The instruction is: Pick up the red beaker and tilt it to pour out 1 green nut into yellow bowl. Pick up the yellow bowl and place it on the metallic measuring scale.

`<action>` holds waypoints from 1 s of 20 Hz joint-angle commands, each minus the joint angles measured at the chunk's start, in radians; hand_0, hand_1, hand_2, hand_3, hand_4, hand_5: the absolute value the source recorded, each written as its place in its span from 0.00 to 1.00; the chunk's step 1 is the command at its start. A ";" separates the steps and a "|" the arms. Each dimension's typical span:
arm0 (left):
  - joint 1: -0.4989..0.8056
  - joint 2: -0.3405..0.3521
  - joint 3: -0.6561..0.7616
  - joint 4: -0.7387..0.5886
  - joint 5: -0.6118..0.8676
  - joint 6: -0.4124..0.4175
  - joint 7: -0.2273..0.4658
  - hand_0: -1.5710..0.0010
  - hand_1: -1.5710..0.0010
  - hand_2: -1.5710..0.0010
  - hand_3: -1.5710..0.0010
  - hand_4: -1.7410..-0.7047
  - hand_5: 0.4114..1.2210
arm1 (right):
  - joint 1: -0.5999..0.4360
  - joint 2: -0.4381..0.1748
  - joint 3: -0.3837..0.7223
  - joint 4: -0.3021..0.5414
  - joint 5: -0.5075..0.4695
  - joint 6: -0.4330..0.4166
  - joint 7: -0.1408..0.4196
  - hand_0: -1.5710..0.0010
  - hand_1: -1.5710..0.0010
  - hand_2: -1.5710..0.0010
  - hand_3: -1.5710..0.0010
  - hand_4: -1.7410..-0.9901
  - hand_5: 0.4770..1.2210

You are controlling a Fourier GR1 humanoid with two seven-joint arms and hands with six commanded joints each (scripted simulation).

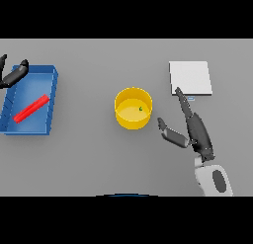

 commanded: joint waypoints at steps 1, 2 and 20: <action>0.010 0.006 0.000 -0.017 0.000 0.011 -0.003 0.98 0.98 0.98 0.99 0.99 0.34 | -0.008 -0.024 0.010 -0.001 0.009 0.025 -0.012 1.00 1.00 1.00 1.00 0.80 0.32; 0.014 0.013 0.003 -0.017 0.000 0.014 -0.004 0.99 0.99 0.99 0.99 1.00 0.34 | -0.026 -0.064 0.023 0.007 0.027 0.063 -0.017 1.00 1.00 1.00 1.00 0.78 0.34; 0.024 -0.001 0.020 -0.026 0.036 0.001 -0.035 1.00 1.00 1.00 1.00 0.98 0.34 | -0.602 -0.303 0.450 0.342 0.529 0.415 -0.100 1.00 1.00 1.00 1.00 0.69 0.30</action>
